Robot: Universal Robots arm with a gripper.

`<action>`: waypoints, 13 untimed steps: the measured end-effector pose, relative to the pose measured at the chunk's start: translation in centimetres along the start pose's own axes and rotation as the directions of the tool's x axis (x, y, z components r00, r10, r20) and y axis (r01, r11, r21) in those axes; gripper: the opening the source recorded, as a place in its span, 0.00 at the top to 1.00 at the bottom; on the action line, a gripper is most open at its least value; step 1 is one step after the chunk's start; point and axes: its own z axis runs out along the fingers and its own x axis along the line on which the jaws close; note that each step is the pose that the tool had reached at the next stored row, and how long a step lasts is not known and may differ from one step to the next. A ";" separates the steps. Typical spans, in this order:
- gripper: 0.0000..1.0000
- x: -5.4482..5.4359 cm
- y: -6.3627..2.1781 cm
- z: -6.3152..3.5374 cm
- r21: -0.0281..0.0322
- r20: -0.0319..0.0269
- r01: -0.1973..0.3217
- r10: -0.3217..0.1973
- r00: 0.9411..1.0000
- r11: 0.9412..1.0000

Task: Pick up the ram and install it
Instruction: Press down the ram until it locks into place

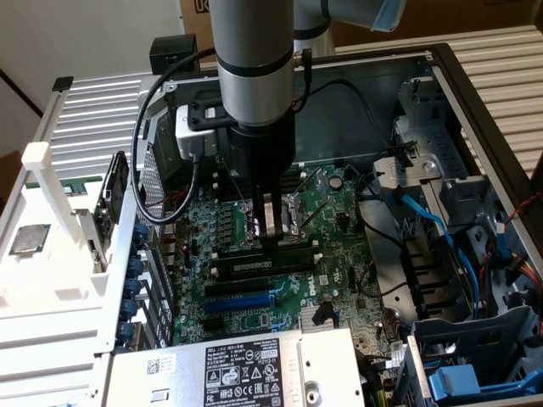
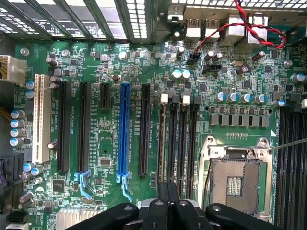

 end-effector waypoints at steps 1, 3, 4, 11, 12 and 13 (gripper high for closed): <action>0.90 0.0 0.00 0.03 0.000 0.000 0.000 0.000 1.000 1.000; 0.90 0.0 0.00 0.11 0.000 0.000 0.000 0.000 1.000 1.000; 0.90 0.0 0.00 0.19 0.000 0.000 0.000 0.000 1.000 1.000; 0.90 0.0 0.00 0.34 0.000 0.000 0.000 0.000 1.000 1.000; 0.90 0.0 0.01 0.35 0.000 0.000 0.000 0.000 1.000 1.000; 0.90 0.0 0.01 0.35 0.000 0.000 0.000 0.000 1.000 1.000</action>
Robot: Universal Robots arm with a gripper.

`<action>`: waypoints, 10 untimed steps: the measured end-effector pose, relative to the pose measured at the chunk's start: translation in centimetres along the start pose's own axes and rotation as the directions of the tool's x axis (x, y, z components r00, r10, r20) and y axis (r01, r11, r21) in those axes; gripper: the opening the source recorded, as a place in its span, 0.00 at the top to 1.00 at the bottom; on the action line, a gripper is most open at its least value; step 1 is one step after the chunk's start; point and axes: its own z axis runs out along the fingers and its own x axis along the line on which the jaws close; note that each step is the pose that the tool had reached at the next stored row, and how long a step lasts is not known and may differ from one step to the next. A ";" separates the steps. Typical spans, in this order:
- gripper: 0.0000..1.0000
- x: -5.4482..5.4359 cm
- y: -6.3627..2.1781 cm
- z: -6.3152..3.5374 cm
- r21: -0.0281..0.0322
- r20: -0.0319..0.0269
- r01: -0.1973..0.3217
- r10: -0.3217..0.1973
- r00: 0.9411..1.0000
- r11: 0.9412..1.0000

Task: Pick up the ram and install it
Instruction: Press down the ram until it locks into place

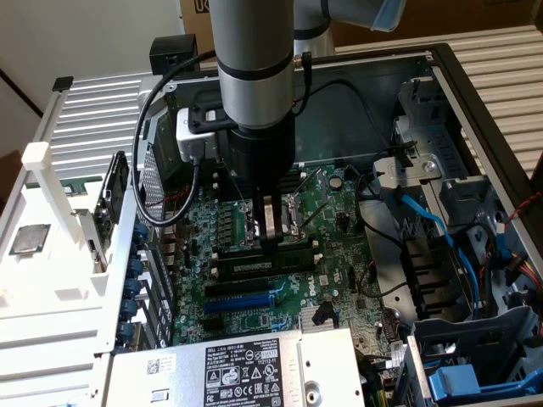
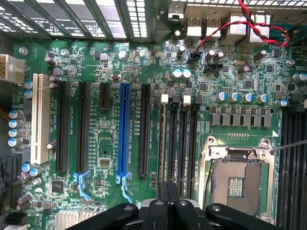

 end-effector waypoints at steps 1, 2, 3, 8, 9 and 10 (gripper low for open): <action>0.90 0.0 0.00 0.00 0.000 0.000 0.000 0.000 1.000 1.000; 0.90 0.0 -0.01 0.00 0.000 0.000 0.000 0.000 1.000 1.000; 0.90 0.0 -0.01 0.00 0.000 0.000 0.000 0.000 1.000 1.000; 0.90 0.1 -0.01 0.00 0.000 0.000 0.000 0.000 1.000 1.000; 0.90 0.1 0.00 0.00 0.000 0.000 0.000 0.000 1.000 1.000; 0.90 0.1 0.00 0.01 0.000 0.000 0.000 0.000 1.000 1.000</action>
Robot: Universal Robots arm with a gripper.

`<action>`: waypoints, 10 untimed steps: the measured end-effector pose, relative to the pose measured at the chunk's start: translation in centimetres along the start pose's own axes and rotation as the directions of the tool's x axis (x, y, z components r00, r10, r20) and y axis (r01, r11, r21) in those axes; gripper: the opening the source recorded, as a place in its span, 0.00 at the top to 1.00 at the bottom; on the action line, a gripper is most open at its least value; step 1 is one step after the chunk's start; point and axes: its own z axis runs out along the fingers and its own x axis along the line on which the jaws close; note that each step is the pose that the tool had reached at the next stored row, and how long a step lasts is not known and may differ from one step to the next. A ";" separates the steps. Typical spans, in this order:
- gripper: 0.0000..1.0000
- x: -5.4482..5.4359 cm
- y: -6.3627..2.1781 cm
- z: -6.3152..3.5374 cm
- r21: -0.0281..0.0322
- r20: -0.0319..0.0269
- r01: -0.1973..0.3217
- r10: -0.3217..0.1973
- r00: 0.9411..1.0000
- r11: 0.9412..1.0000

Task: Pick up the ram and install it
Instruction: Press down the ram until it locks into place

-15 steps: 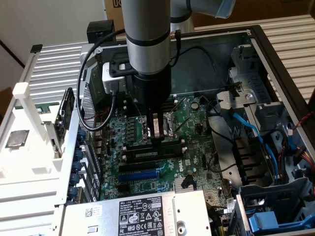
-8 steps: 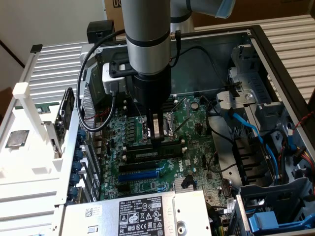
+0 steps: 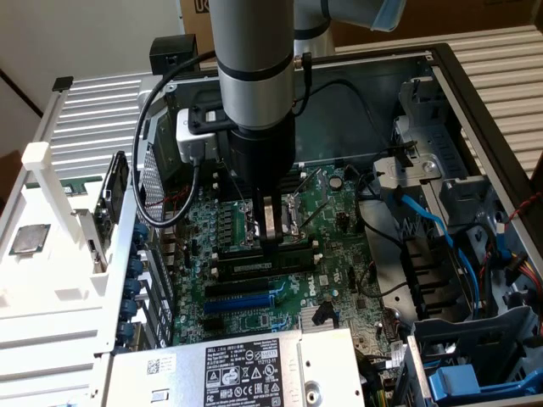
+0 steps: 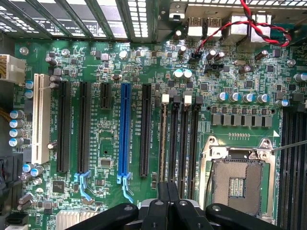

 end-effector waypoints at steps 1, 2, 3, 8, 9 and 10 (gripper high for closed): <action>0.90 0.0 0.00 0.02 0.000 0.000 0.000 0.000 1.000 1.000; 0.90 0.0 0.00 0.09 0.000 0.000 0.000 0.000 1.000 1.000; 0.90 0.0 0.00 0.12 0.000 0.000 0.000 0.000 1.000 1.000; 0.90 0.0 0.00 0.27 0.000 0.000 0.000 0.000 1.000 1.000; 0.90 0.0 0.00 0.27 0.000 0.000 0.000 0.000 1.000 1.000; 0.90 0.0 0.00 0.28 0.000 0.000 0.000 0.000 1.000 1.000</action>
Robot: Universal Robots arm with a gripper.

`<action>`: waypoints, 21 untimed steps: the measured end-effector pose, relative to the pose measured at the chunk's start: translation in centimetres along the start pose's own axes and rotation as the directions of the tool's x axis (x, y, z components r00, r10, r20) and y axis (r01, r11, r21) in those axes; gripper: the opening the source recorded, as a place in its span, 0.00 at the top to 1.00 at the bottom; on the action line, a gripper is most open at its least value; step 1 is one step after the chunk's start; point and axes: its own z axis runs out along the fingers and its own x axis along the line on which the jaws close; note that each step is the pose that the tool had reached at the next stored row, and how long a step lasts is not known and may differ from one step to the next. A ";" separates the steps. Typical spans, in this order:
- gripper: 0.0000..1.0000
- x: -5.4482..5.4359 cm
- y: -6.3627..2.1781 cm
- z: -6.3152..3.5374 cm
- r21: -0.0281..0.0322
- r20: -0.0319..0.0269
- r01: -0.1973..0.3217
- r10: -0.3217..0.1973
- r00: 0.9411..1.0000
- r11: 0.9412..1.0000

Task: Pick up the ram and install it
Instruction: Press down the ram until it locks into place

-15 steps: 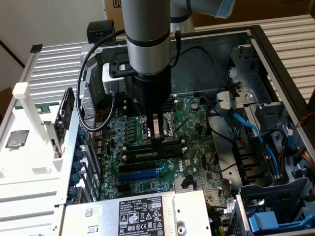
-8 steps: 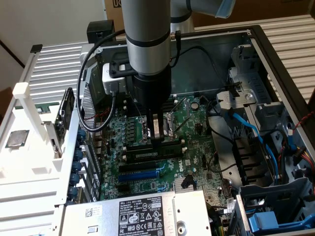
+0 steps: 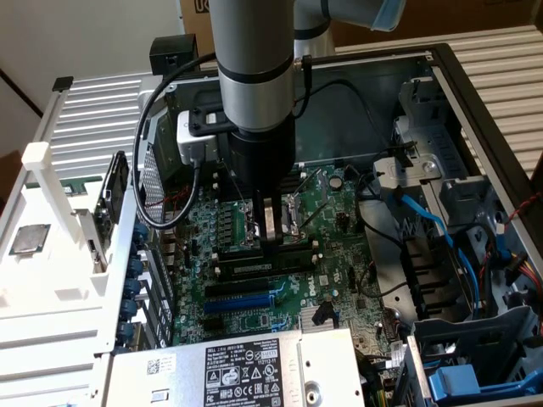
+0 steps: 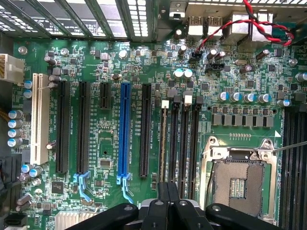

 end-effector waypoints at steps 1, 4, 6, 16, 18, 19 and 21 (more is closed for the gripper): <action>0.90 0.0 0.00 0.00 0.000 0.000 0.000 0.000 1.000 1.000; 0.90 0.0 0.00 -0.03 0.000 0.000 0.000 0.000 1.000 1.000; 0.90 0.0 -0.01 -0.16 0.001 0.001 0.000 0.000 1.000 1.000; 0.90 0.0 -0.02 -2.43 0.000 0.000 0.000 0.000 1.000 1.000; 0.90 0.0 -0.02 -2.42 0.000 0.000 0.000 0.000 1.000 1.000; 0.90 0.0 -0.02 -2.42 0.000 0.000 0.000 0.000 1.000 1.000; 0.90 0.0 -0.02 -2.43 0.000 0.000 -0.021 0.021 1.000 1.000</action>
